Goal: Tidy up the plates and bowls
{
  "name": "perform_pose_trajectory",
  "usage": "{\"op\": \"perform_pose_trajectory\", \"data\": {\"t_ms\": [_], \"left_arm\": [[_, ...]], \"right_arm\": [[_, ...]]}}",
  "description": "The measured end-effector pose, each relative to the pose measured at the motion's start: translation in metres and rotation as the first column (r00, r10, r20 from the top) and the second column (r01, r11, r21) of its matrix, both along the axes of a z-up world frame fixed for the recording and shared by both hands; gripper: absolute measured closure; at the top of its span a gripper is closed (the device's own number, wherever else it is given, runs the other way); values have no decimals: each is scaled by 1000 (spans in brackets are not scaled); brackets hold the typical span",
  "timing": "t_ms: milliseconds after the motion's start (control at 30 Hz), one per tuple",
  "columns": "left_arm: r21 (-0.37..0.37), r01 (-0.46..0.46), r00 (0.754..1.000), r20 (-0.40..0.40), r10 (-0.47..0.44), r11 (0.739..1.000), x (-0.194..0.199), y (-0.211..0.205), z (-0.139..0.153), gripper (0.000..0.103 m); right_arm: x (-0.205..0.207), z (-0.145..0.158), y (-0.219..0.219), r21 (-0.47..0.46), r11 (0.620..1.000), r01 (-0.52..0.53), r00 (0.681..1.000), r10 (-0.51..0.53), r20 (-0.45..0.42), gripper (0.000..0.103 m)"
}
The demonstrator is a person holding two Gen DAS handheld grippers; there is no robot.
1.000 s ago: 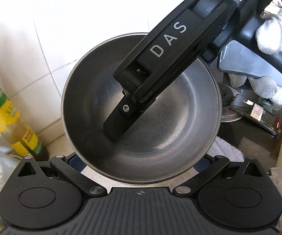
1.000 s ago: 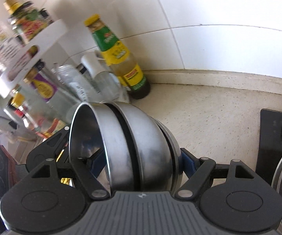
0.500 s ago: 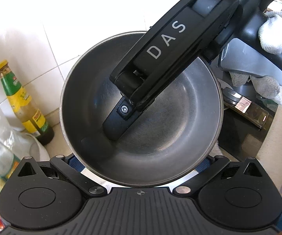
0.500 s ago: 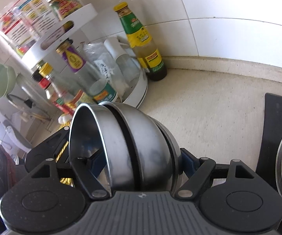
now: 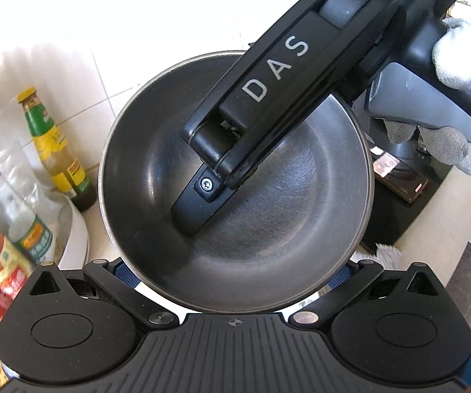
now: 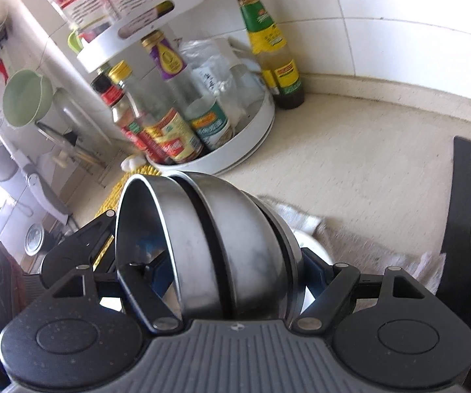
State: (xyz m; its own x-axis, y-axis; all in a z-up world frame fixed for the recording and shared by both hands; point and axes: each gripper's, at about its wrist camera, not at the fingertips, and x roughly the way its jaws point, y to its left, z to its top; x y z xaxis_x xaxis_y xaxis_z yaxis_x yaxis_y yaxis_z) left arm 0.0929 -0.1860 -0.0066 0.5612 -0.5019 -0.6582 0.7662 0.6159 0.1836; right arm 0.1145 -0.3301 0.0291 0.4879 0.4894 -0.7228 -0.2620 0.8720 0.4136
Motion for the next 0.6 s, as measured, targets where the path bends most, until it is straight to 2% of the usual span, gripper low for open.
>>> {"op": "perform_pose_trajectory", "data": {"t_ms": [367, 600], "left_arm": [[29, -21, 998, -53, 22, 999, 3, 1, -22, 0], [28, -37, 997, -69, 39, 999, 9, 10, -27, 0]], "right_arm": [[-21, -25, 17, -12, 1000, -19, 998, 19, -60, 13], [-24, -29, 24, -19, 999, -32, 997, 30, -69, 13]]}}
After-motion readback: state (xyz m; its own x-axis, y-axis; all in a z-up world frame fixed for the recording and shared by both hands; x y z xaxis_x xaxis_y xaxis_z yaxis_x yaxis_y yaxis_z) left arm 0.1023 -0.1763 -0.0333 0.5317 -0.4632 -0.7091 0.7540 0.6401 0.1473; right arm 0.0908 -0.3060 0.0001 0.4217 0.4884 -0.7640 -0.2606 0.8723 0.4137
